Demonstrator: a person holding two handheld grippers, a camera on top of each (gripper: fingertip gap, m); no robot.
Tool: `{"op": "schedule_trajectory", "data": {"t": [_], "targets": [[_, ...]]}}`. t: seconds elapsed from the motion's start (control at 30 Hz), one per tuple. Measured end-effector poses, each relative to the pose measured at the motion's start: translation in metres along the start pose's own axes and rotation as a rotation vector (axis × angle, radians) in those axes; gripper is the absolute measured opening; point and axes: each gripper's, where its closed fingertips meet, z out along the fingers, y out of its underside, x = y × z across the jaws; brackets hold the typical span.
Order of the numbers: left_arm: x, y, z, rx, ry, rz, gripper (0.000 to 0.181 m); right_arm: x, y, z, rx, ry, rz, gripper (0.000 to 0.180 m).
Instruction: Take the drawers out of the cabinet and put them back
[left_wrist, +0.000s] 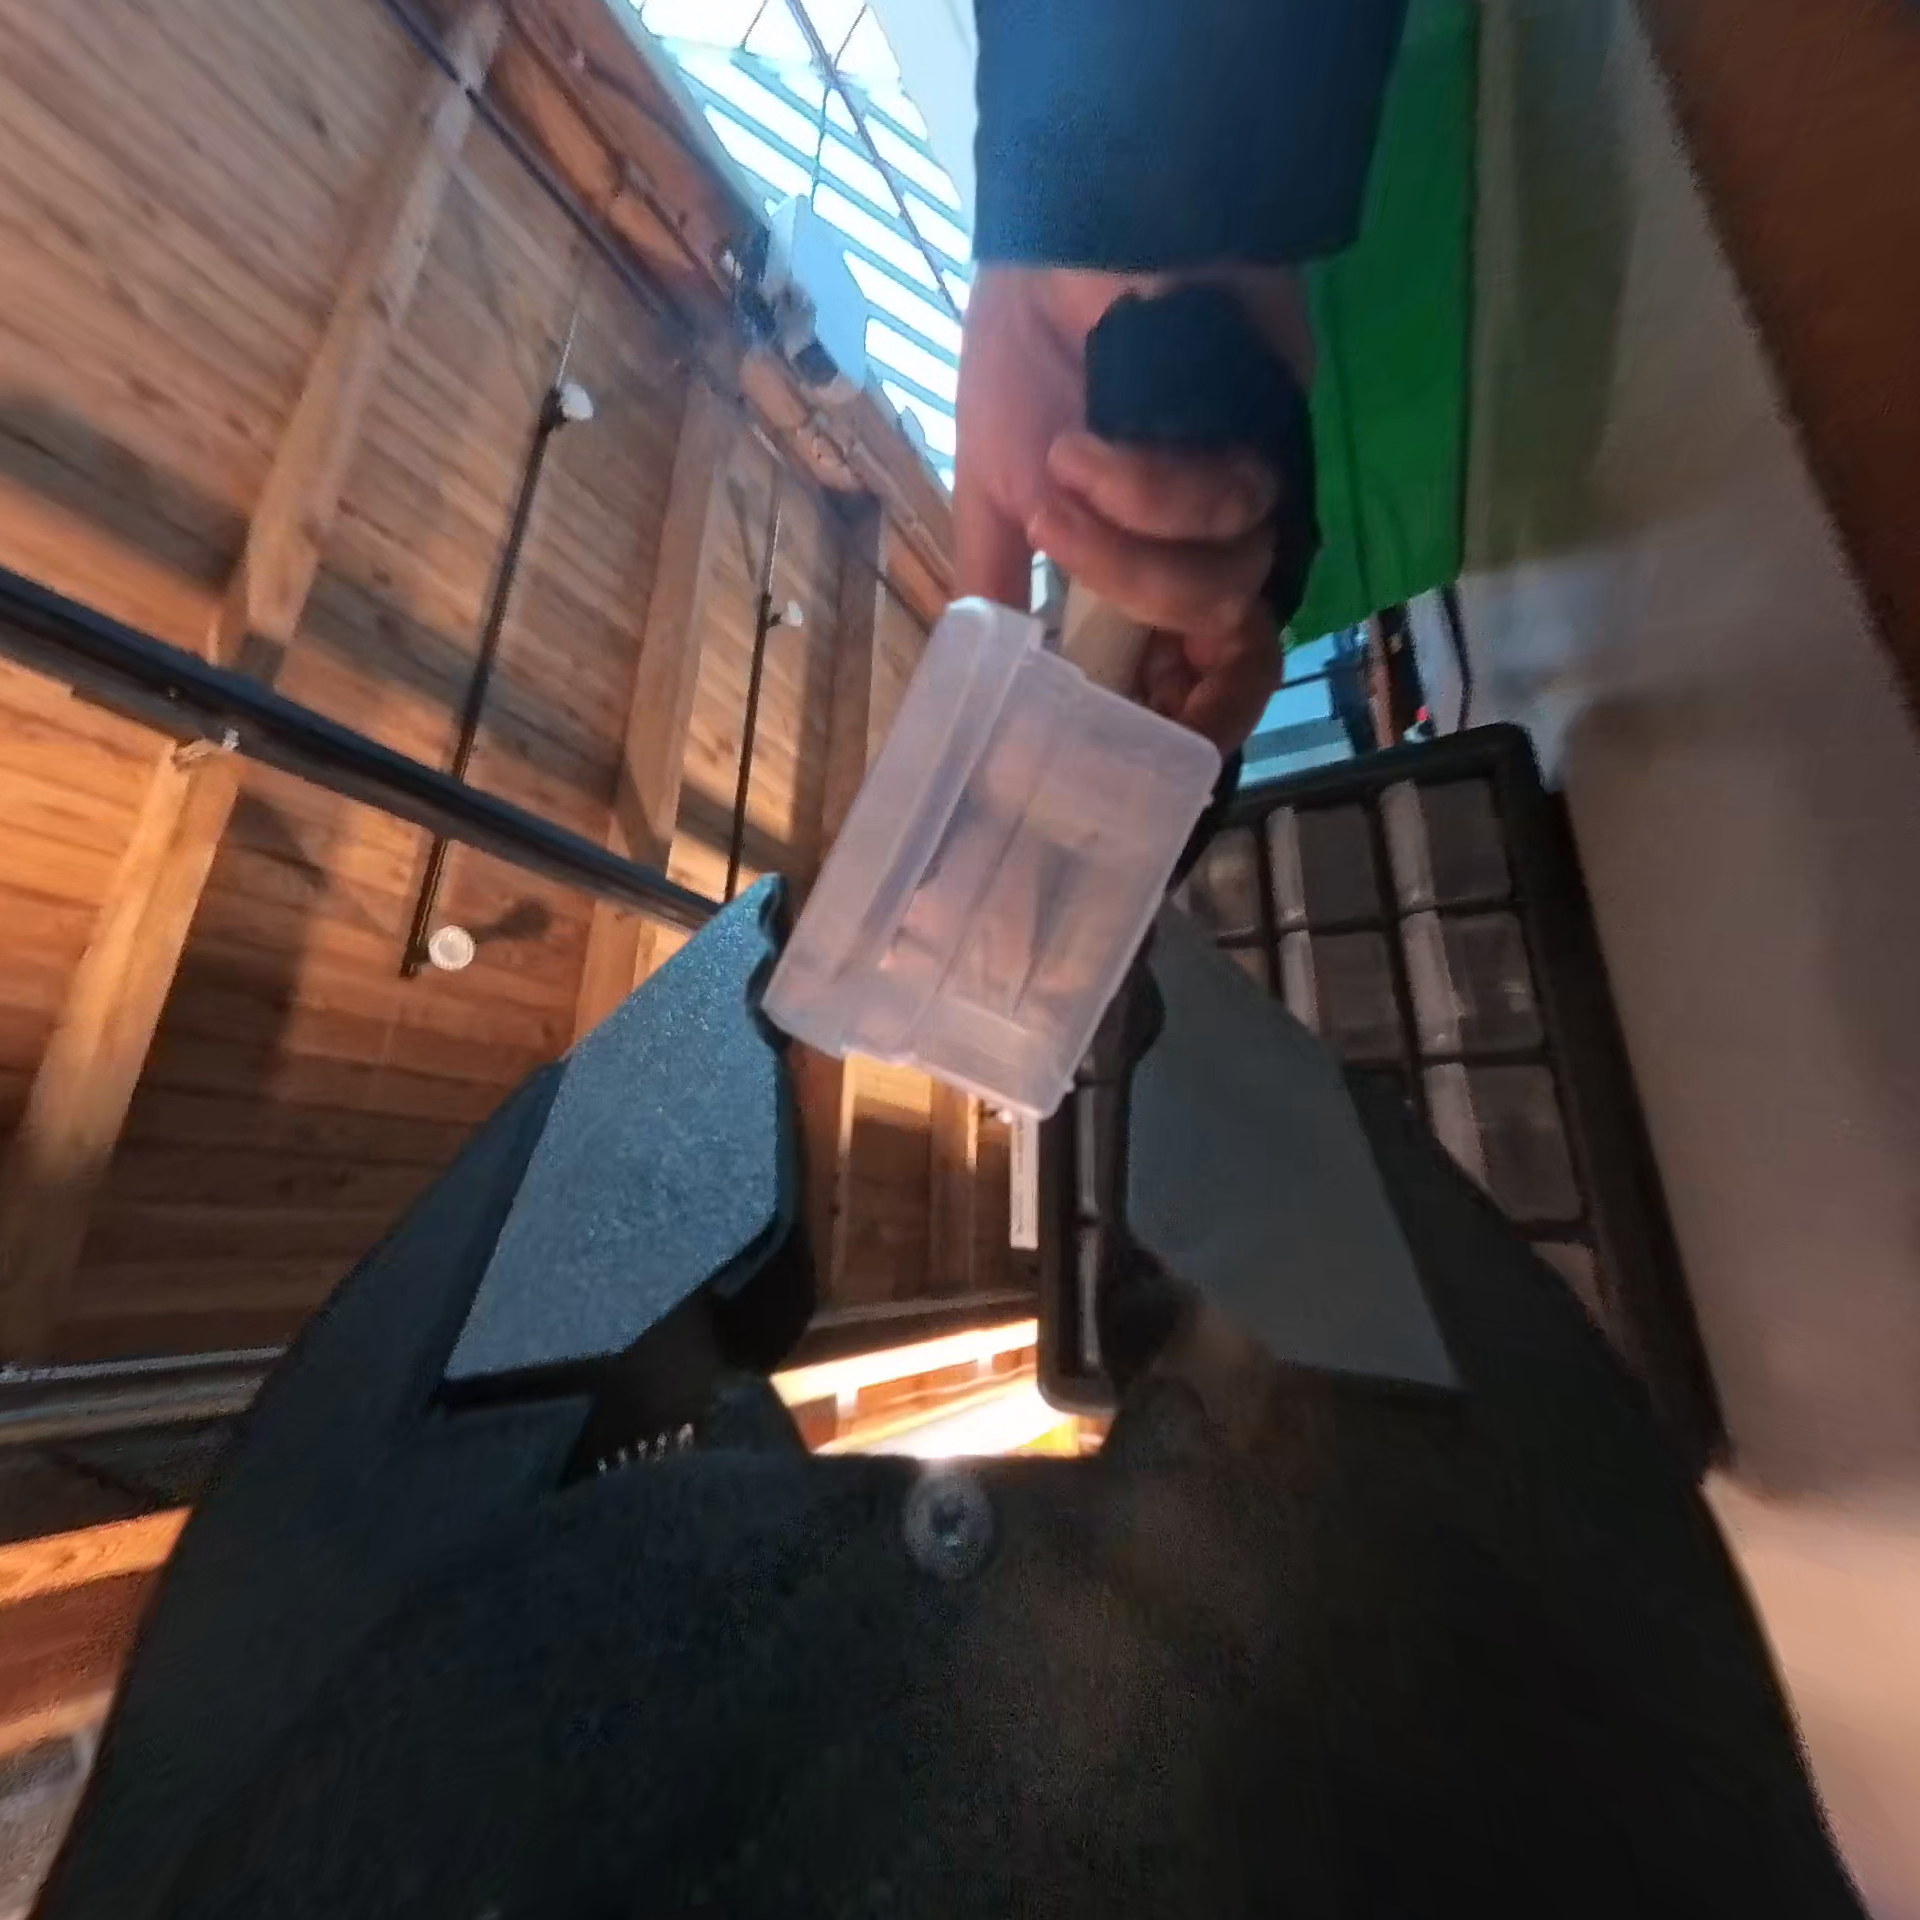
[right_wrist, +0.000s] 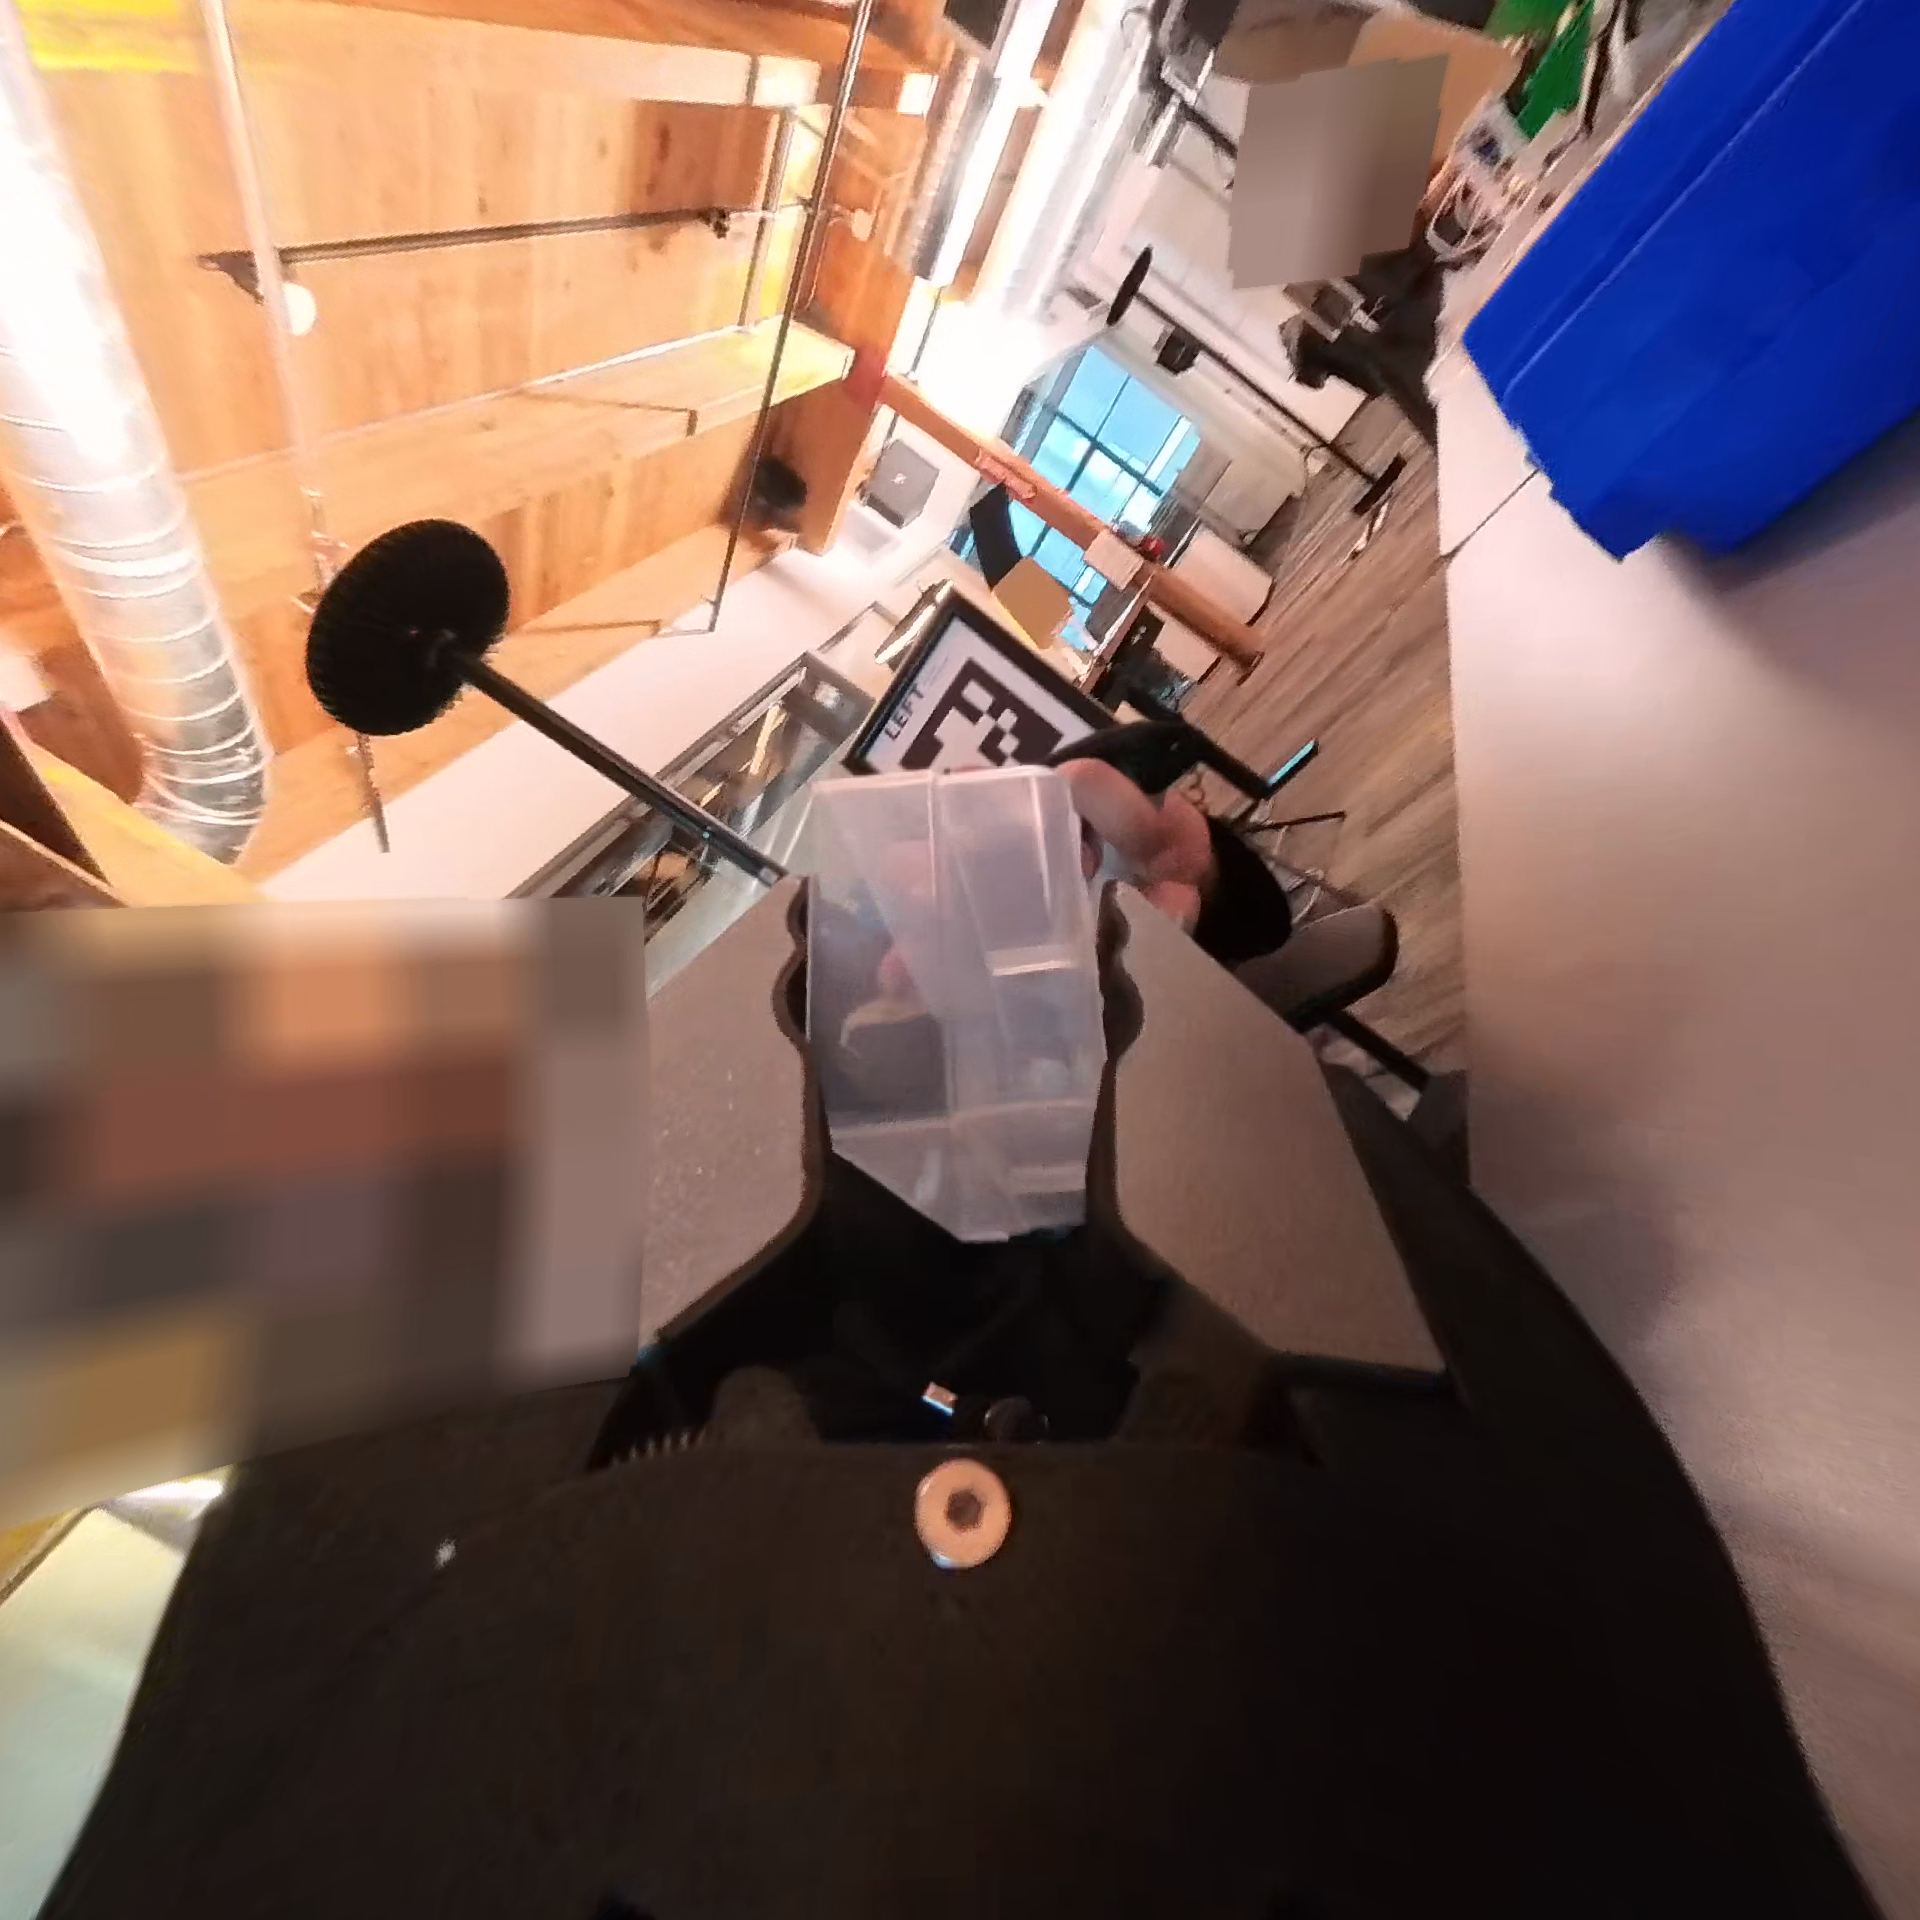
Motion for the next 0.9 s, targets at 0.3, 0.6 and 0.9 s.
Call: {"op": "schedule_trajectory", "data": {"t": [0.3,0.6,0.9], "targets": [[-0.001,-0.001,-0.002,-0.054,0.17,-0.371,0.057,0.029,0.0,0.0,0.001,0.096,0.008,0.057],[0.028,0.047,0.007,-0.253,0.279,-0.599,0.057,0.06,-0.022,-0.05,0.109,0.464,-0.087,0.082],[0.066,0.066,0.013,-0.361,0.389,-0.591,0.058,0.003,0.024,0.014,-0.308,0.646,-0.65,0.073]]}}
